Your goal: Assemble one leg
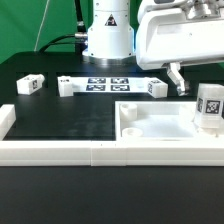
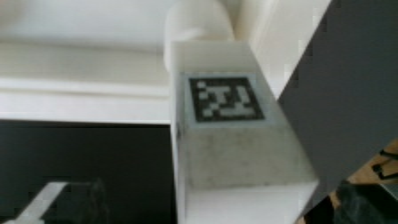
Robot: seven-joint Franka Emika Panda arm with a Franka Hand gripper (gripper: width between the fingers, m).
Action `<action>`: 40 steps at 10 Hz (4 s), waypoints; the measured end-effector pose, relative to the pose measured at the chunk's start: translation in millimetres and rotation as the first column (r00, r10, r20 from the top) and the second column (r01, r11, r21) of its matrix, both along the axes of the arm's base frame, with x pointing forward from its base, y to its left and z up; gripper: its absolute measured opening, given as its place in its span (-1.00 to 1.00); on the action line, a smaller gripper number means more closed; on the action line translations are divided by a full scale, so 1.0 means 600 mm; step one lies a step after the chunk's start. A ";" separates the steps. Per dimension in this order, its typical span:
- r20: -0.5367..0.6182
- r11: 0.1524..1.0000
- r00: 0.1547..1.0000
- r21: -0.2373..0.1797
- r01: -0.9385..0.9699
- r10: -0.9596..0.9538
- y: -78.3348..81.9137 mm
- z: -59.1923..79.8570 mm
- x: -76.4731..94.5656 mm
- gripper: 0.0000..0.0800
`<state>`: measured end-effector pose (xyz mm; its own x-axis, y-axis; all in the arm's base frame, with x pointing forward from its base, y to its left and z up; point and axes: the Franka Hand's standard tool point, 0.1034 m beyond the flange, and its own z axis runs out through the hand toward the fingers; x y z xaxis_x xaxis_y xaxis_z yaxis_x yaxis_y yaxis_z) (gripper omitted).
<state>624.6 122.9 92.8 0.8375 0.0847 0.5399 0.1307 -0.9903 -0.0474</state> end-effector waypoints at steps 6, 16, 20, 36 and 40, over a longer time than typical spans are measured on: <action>-0.471 0.999 0.882 0.018 -0.033 0.038 -0.004 -0.001 0.014 0.62; -0.471 0.998 0.881 0.022 0.058 -0.040 -0.011 -0.005 0.014 -0.27; -0.506 0.838 0.741 0.064 0.542 -0.441 -0.019 -0.008 0.020 -0.27; -0.494 0.872 0.766 0.032 0.488 -0.411 -0.019 -0.019 0.014 0.62; -0.461 0.998 0.886 -0.051 0.024 -0.045 -0.007 -0.017 0.013 0.62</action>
Offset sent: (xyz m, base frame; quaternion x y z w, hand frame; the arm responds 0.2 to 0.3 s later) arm 0.0202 -0.0190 -0.0021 -0.0121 -0.2384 -0.0058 0.9711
